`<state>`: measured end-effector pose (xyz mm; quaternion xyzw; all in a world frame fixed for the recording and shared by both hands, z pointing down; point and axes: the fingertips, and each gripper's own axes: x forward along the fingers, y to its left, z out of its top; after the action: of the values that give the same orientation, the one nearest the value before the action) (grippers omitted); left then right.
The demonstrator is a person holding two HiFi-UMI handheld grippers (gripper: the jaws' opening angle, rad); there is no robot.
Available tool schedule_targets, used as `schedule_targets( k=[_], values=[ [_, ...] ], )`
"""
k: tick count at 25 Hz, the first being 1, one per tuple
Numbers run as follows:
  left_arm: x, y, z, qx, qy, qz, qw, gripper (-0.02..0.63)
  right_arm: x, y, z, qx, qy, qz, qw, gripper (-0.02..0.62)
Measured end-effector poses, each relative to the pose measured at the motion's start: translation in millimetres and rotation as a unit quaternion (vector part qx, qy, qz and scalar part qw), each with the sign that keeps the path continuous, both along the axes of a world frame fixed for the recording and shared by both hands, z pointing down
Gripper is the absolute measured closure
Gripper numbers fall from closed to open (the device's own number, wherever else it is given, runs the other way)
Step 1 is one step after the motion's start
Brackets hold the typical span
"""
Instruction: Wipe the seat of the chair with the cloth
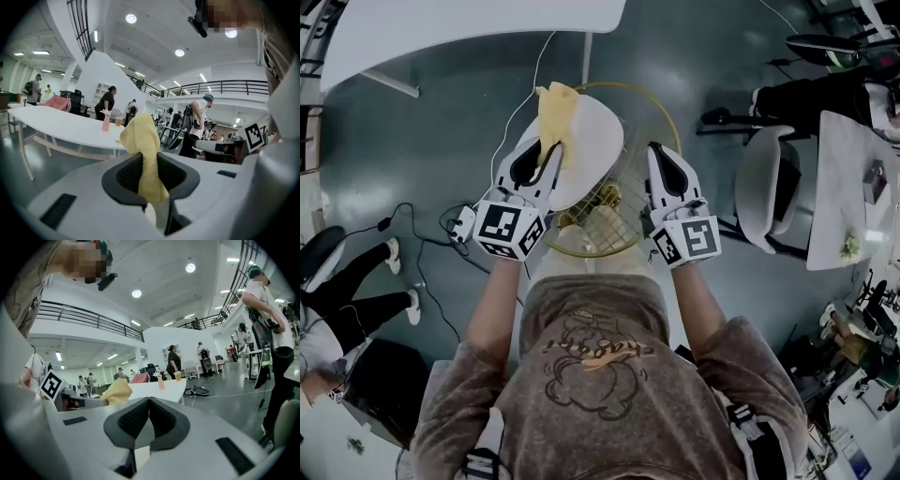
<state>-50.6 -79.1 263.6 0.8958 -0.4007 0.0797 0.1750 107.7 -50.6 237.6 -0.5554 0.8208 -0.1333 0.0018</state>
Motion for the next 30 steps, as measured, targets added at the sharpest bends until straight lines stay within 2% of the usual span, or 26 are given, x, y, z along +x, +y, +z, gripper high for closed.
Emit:
schedule_targets(
  k=[14,21,30],
  values=[
    [18.1,-40.6,96.0,-0.031,0.004,-0.006,0.9995,0.514,1.3,-45.6,86.8,-0.010,-0.014,-0.009,1.000,0.572],
    [18.8,-51.9,124.8,-0.058,0.040,-0.014,0.9974,0.514,-3.7,-62.7,108.6,-0.008,-0.012,-0.015,1.000,0.572],
    [8.3,-55.2,168.1,-0.079,0.022,-0.033,0.9961,0.514,-9.2,-63.0,132.0,-0.022,-0.008,-0.028,0.999,0.572]
  ],
)
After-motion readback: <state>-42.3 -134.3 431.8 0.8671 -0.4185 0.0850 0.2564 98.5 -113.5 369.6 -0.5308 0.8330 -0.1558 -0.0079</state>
